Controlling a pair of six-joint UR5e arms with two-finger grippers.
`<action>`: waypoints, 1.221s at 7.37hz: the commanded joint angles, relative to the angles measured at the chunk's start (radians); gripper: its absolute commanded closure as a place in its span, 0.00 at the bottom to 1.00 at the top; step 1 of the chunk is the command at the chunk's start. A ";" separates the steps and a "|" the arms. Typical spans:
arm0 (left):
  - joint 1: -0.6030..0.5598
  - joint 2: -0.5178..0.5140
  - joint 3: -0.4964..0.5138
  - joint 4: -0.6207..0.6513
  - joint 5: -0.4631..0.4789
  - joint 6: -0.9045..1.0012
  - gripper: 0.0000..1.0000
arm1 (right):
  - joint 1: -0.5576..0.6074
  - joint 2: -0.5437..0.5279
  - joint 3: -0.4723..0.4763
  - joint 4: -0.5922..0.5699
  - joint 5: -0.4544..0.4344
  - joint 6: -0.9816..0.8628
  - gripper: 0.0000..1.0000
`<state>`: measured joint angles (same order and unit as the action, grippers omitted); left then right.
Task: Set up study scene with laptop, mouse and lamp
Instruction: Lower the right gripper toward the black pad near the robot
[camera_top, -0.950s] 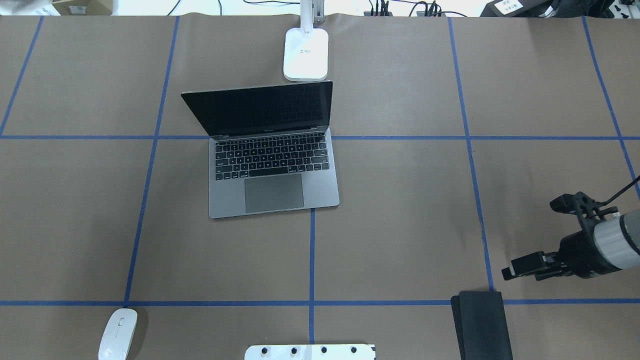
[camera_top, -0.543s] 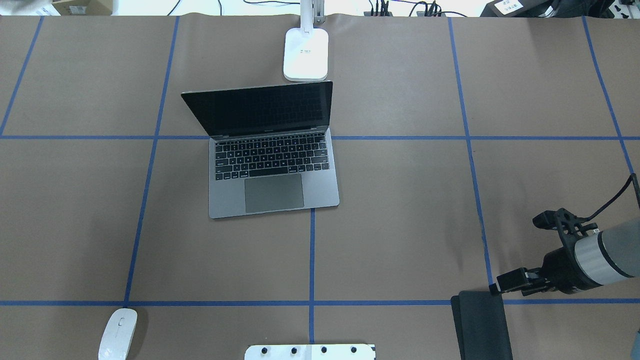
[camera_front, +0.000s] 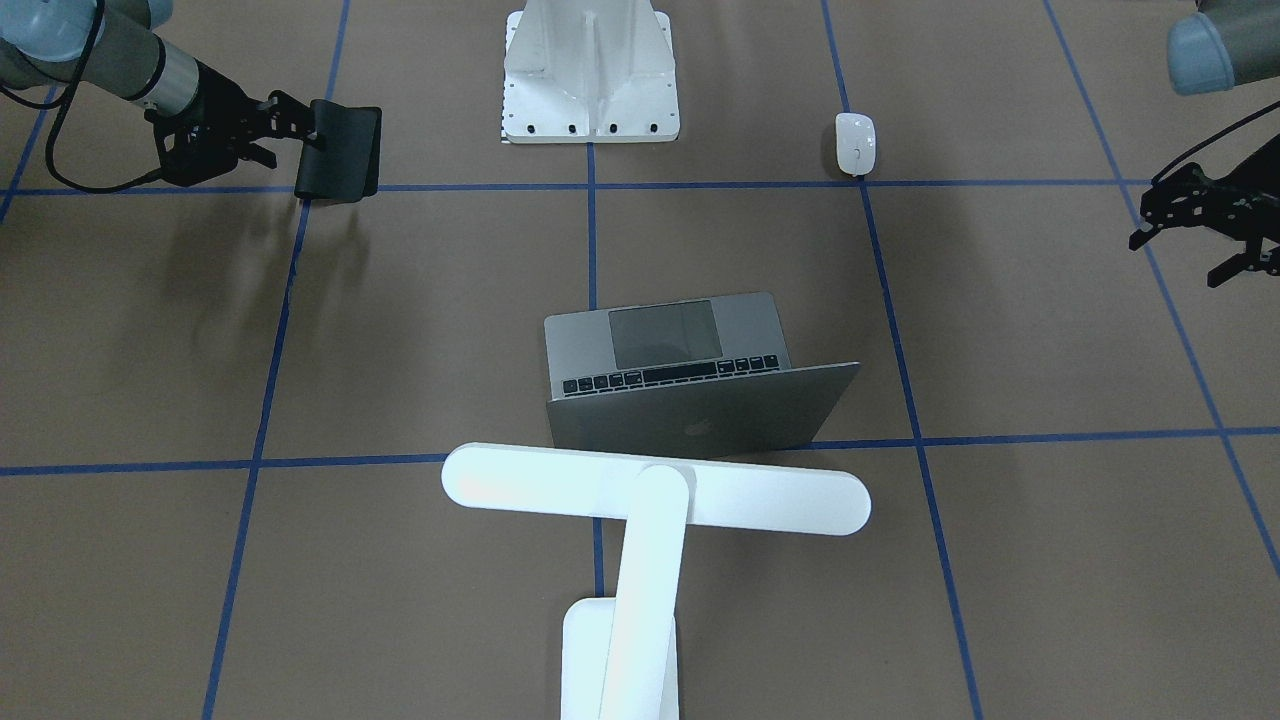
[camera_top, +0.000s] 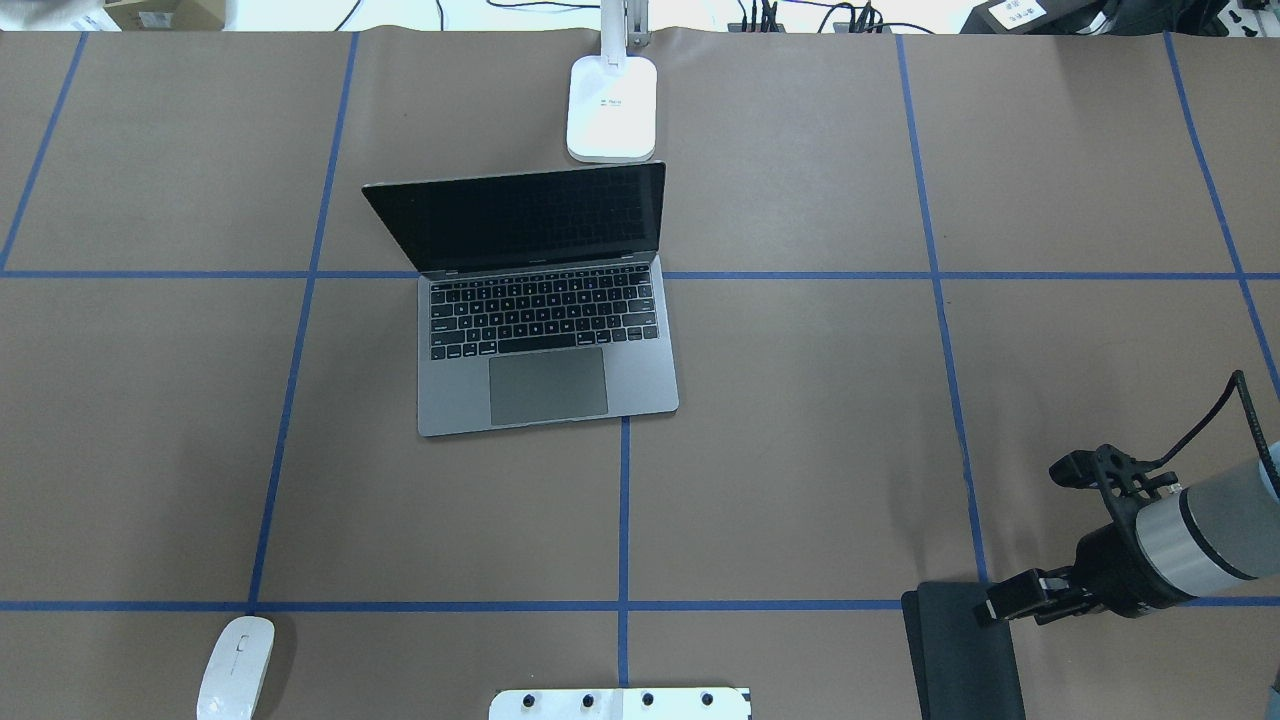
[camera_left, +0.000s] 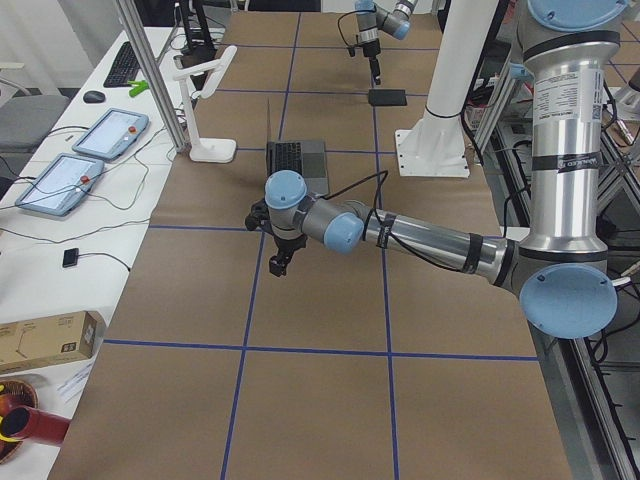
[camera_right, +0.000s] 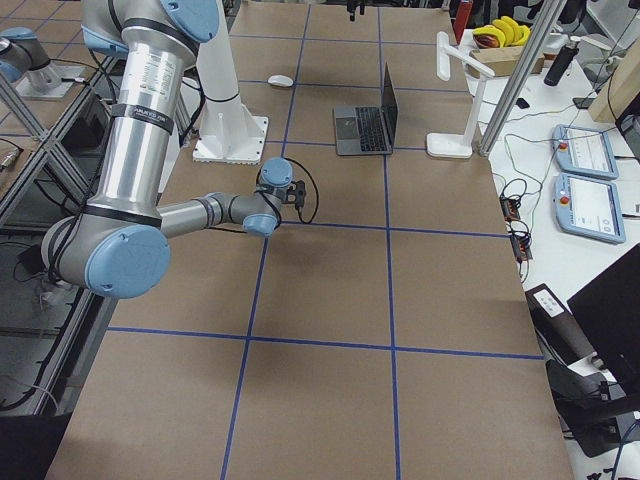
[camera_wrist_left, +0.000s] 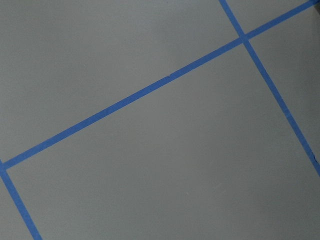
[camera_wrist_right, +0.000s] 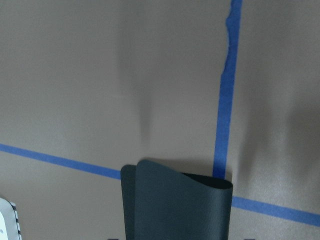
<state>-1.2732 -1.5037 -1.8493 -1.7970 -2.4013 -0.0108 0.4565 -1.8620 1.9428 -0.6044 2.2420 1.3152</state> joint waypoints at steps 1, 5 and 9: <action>-0.002 0.000 0.004 -0.001 0.001 0.002 0.00 | -0.019 -0.002 -0.002 0.000 0.001 0.001 0.29; 0.000 0.000 0.004 -0.001 0.001 0.002 0.00 | -0.021 -0.011 -0.022 -0.011 -0.001 0.001 0.29; 0.000 -0.001 0.048 -0.060 0.001 -0.001 0.00 | -0.028 -0.009 -0.027 -0.012 -0.007 0.001 0.43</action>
<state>-1.2732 -1.5047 -1.8225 -1.8262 -2.4007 -0.0098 0.4283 -1.8715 1.9162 -0.6158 2.2351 1.3161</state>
